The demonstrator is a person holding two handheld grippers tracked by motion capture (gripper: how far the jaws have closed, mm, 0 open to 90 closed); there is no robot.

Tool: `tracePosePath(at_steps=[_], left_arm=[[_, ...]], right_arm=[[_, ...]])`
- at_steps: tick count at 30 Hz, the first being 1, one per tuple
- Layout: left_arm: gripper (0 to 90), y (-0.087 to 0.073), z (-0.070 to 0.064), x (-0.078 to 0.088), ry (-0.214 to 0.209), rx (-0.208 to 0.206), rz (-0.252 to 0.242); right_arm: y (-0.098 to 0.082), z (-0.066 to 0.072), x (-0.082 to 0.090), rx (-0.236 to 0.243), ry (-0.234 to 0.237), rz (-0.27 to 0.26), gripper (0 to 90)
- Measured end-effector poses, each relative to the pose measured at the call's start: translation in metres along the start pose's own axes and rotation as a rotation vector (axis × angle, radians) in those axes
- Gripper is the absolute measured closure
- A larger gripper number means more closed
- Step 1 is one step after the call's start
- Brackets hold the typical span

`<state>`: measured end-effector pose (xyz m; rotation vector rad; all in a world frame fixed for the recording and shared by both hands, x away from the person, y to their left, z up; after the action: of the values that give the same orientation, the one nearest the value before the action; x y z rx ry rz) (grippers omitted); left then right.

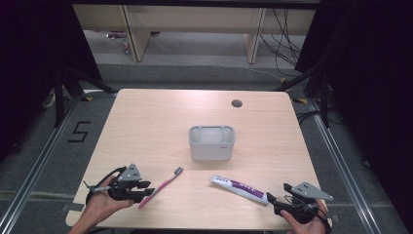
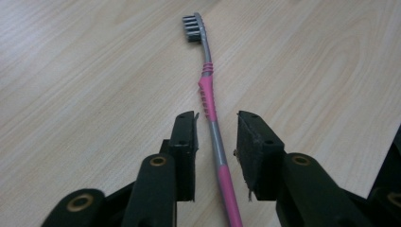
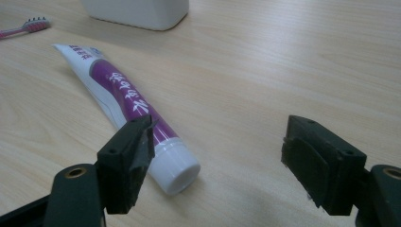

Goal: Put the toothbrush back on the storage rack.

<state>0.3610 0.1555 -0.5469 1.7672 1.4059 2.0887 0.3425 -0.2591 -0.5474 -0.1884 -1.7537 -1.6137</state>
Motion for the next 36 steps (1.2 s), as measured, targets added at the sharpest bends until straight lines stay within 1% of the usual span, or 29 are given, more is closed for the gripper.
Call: tracePosePath(at_steps=[2,3,5,6,7,8,9,10,11,12,13,14,15,16,17,18,20,21,22,23,24,26,28,29,30,33,34,35,36], left_arm=[[64.6,0.002,0.001,0.000,-0.005,-0.002,0.012],[63.0,0.002,0.000,0.000,-0.017,0.002,0.033],[60.8,0.004,0.001,-0.001,-0.014,0.001,0.052],[60.3,0.005,0.002,-0.001,-0.011,-0.012,0.072],[60.3,0.006,0.001,-0.003,-0.015,-0.008,0.074],[60.3,0.007,0.001,-0.004,-0.016,-0.017,0.086],[60.2,0.007,0.000,-0.007,-0.021,-0.018,0.098],[59.8,0.006,0.000,-0.009,-0.022,-0.023,0.116],[59.4,0.006,0.000,-0.012,-0.024,-0.027,0.129],[59.1,0.007,0.000,-0.014,-0.017,-0.020,0.130],[58.6,0.005,0.000,-0.017,-0.020,-0.024,0.154],[57.9,0.005,0.001,-0.019,-0.019,-0.027,0.161],[56.6,0.005,0.001,-0.021,-0.018,-0.021,0.158],[55.3,0.005,0.001,-0.022,-0.012,-0.011,0.156],[51.8,0.005,0.002,-0.023,-0.005,-0.011,0.159],[50.2,0.004,0.002,-0.024,-0.002,-0.014,0.166],[49.9,0.004,0.002,-0.026,0.005,-0.009,0.168],[48.8,0.003,0.001,-0.026,-0.007,-0.008,0.178],[48.0,0.003,0.001,-0.026,-0.007,-0.007,0.184],[46.7,0.003,0.002,-0.027,0.000,-0.005,0.181],[45.9,0.002,0.002,-0.028,-0.002,-0.005,0.189],[46.1,0.002,0.004,-0.030,0.009,-0.007,0.196],[46.2,0.001,0.004,-0.032,0.009,0.000,0.206],[46.3,-0.001,0.003,-0.032,0.002,-0.006,0.222],[46.4,-0.001,0.003,-0.033,-0.004,-0.003,0.230],[47.2,0.000,0.003,-0.036,0.007,-0.008,0.232],[47.4,0.000,0.003,-0.037,0.005,-0.017,0.245],[47.4,0.001,0.001,-0.038,0.003,-0.007,0.244],[47.4,0.001,0.001,-0.039,-0.002,-0.009,0.247]], right_arm=[[0.000,0.000,0.000,0.003,0.002,-0.002,26.3],[0.000,-0.002,0.000,0.012,-0.009,-0.005,26.3],[0.000,-0.002,0.000,0.013,-0.008,-0.004,26.3],[0.000,-0.003,0.000,0.017,-0.005,-0.005,26.3],[-0.001,-0.003,0.000,0.022,0.005,-0.003,26.3],[-0.003,0.001,0.002,-0.045,0.004,0.020,26.3],[-0.001,-0.005,0.001,0.016,-0.003,-0.005,26.3],[-0.002,-0.006,0.000,0.019,-0.004,-0.003,26.3],[-0.002,-0.006,0.000,0.017,-0.008,-0.008,26.3],[-0.004,-0.003,0.001,-0.033,0.005,0.016,26.3],[-0.004,-0.002,0.001,-0.041,0.007,0.015,26.3],[-0.004,-0.004,0.001,-0.031,0.002,0.010,26.3],[-0.002,-0.008,0.001,0.006,-0.007,-0.006,26.3],[-0.002,-0.008,0.001,0.010,-0.006,-0.007,26.3],[-0.003,-0.007,0.001,0.015,-0.004,-0.002,26.3],[-0.003,-0.007,0.001,0.015,-0.007,-0.003,26.3],[-0.004,-0.005,0.001,0.005,0.005,0.004,26.3],[-0.004,-0.005,0.001,0.009,0.004,0.005,26.3],[-0.004,-0.005,0.001,0.006,0.005,0.007,26.3],[-0.004,-0.005,0.001,0.004,0.003,0.009,26.3],[-0.004,-0.006,0.001,0.016,-0.004,0.004,26.3],[-0.004,-0.006,0.001,0.013,-0.006,0.005,26.3],[-0.003,-0.007,0.000,0.012,-0.010,-0.003,26.3],[-0.005,-0.005,0.000,-0.015,-0.001,0.012,26.3],[-0.004,-0.008,0.000,0.015,-0.006,0.001,26.3],[-0.004,-0.008,0.000,0.016,-0.007,0.001,26.3],[-0.004,-0.008,0.000,0.016,-0.008,0.003,26.3],[-0.004,-0.008,0.000,0.017,-0.010,0.000,26.3],[-0.004,-0.008,0.000,0.016,-0.008,0.003,26.3]])
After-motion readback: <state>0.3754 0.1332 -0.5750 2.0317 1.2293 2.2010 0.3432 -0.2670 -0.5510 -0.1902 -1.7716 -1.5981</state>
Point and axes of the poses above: each handheld gripper's, and its own axes: x roughly backward along the jaws, y roughly out of its top, z roughly to its left, the point moved 10 cm from there along -x, roughly forward along the jaws, and after that the axes turned 3 degrees about -y, right-handed, at the moved point
